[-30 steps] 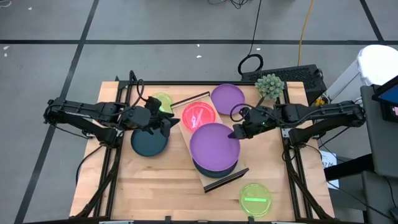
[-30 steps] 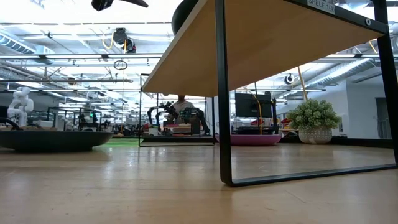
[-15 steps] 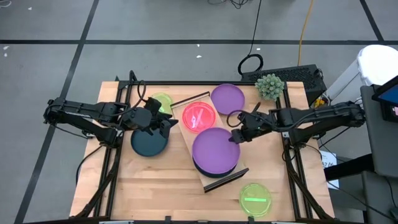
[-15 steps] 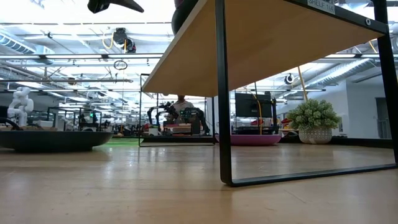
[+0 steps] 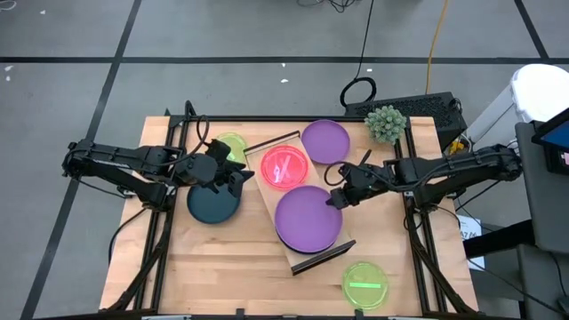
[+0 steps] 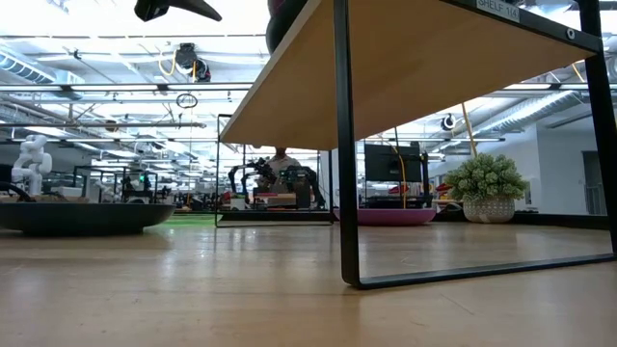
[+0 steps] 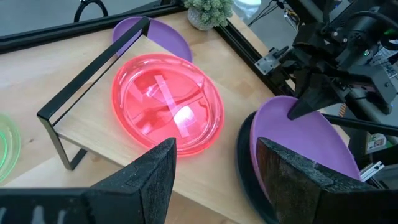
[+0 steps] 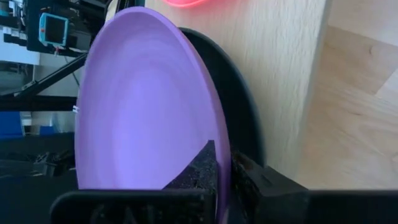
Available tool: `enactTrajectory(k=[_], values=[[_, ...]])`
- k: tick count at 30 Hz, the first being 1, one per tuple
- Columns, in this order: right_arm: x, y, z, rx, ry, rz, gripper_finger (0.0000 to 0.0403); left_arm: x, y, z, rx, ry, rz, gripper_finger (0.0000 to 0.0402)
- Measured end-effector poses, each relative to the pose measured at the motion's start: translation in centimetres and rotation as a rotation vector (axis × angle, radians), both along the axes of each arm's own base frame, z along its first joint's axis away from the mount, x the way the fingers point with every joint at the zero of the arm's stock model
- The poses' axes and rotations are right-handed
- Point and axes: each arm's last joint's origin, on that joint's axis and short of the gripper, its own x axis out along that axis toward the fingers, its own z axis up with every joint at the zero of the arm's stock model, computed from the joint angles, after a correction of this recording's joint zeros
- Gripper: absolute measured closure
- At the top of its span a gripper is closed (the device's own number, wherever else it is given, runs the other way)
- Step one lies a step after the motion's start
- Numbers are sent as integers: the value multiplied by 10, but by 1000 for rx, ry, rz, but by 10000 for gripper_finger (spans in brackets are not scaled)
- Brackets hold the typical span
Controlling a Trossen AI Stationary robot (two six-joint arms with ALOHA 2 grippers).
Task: Place and stack plates onto a shelf
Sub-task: Stack the bottom purple plate on top of the black plate on the shelf, then stack the bottom green plate on top of the pink plate on the shelf
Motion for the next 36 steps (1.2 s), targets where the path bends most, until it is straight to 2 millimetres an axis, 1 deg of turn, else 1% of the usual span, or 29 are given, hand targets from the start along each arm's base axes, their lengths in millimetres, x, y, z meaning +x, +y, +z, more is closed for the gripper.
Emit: enactTrajectory(k=[9, 14, 20, 26, 36], values=[[0, 1, 0, -40, -4, -43, 331, 0, 0, 0, 0, -1, 3, 176], [0, 1, 1, -38, -7, -44, 313, 0, 0, 0, -2, -1, 4, 177], [-3, 0, 3, -30, -20, -50, 309, 0, 0, 0, -1, 1, 4, 177], [-9, 0, 10, -26, -47, -50, 308, -2, 0, -2, 3, 27, 5, 177], [-33, -4, 22, -5, -57, -71, 308, -5, 1, -6, 11, 78, 4, 177]])
